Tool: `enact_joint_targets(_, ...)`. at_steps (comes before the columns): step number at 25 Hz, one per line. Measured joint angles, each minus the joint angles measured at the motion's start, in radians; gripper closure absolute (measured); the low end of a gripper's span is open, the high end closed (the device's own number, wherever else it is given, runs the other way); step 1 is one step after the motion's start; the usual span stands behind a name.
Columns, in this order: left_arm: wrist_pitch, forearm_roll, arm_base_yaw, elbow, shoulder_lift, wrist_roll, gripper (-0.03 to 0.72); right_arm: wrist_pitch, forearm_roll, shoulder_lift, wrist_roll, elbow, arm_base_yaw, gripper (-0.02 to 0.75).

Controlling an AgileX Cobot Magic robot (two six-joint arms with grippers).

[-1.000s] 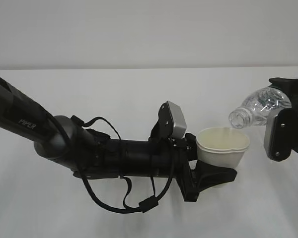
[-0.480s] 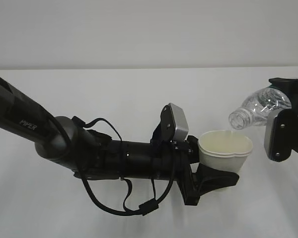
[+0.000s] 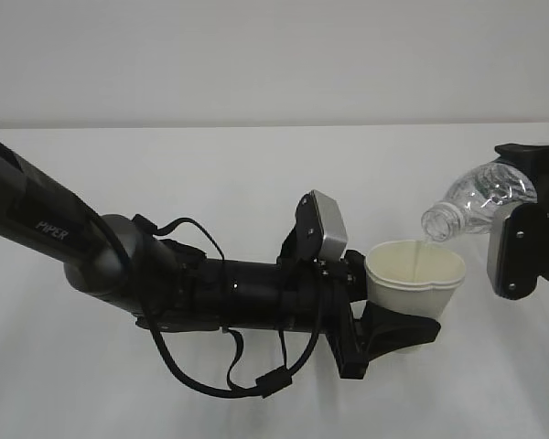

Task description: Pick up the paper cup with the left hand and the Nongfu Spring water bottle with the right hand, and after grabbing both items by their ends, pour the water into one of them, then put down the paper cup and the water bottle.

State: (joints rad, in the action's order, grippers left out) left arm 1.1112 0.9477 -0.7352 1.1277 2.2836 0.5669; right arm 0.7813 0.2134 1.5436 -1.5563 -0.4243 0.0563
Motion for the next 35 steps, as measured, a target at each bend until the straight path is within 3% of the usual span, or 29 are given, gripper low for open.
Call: enact_joint_targets(35, 0.004, -0.005, 0.0, 0.0, 0.013, 0.0, 0.253, -0.004, 0.0, 0.0, -0.041, -0.002, 0.0, 0.288)
